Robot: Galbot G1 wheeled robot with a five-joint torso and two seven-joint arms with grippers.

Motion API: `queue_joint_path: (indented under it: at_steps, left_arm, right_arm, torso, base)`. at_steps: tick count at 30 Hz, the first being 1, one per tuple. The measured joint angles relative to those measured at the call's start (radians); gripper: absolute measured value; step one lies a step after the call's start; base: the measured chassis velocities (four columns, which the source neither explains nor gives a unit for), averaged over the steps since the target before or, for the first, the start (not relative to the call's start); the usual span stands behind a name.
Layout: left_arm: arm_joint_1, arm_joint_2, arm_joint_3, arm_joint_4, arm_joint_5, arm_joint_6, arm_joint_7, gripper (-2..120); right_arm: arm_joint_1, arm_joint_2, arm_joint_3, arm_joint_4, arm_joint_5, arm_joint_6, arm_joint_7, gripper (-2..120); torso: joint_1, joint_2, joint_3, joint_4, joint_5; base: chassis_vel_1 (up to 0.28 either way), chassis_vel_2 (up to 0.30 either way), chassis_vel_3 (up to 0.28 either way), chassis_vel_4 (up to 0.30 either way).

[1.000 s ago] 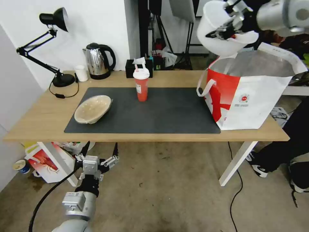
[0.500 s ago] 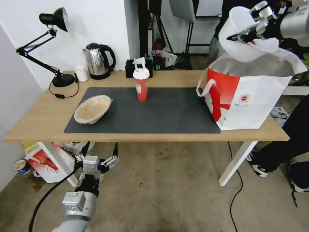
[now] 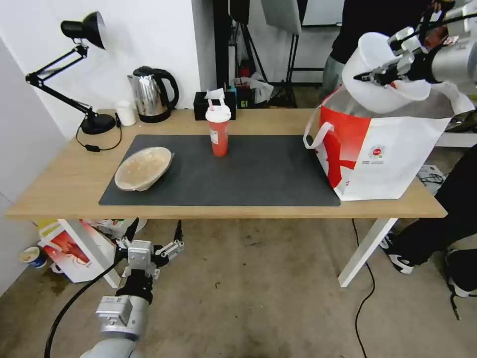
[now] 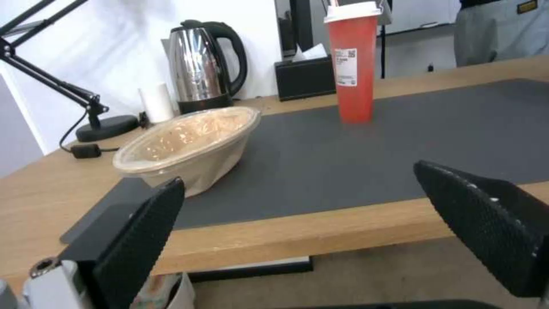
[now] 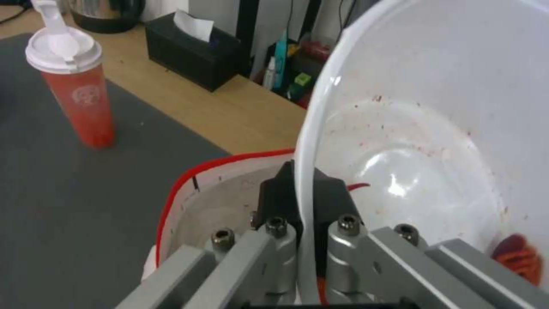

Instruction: Pick up the trash from the table and place it into the takeout bag.

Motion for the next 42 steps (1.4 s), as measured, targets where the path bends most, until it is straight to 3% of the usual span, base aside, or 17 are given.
queue_joint_path:
  at_steps: [23,26,32,42]
  left_arm:
    - [0.0,0.0,0.0,0.0,0.0,0.0,0.0,100]
    - [0.0,0.0,0.0,0.0,0.0,0.0,0.0,100]
    - [0.0,0.0,0.0,0.0,0.0,0.0,0.0,100]
    - [0.0,0.0,0.0,0.0,0.0,0.0,0.0,100]
  right_arm:
    - [-0.141,-0.041,0.12,0.058,-0.027,0.001,0.002,0]
    - [-0.143,-0.051,0.122,0.069,-0.028,0.001,0.005,7]
    - [-0.137,-0.078,0.122,0.091,-0.039,0.001,0.024,34]
    - [-0.095,-0.067,0.089,0.088,-0.021,0.0,0.065,68]
  torso:
    - [0.0,0.0,0.0,-0.0001,0.0001]
    - [0.0,0.0,0.0,0.0001,0.0]
    - [0.0,0.0,0.0,-0.0003,0.0]
    - [0.0,0.0,0.0,0.0,0.0]
  base:
    - [0.0,0.0,0.0,0.0]
    - [0.0,0.0,0.0,0.0]
    - [0.0,0.0,0.0,0.0]
    - [0.0,0.0,0.0,0.0]
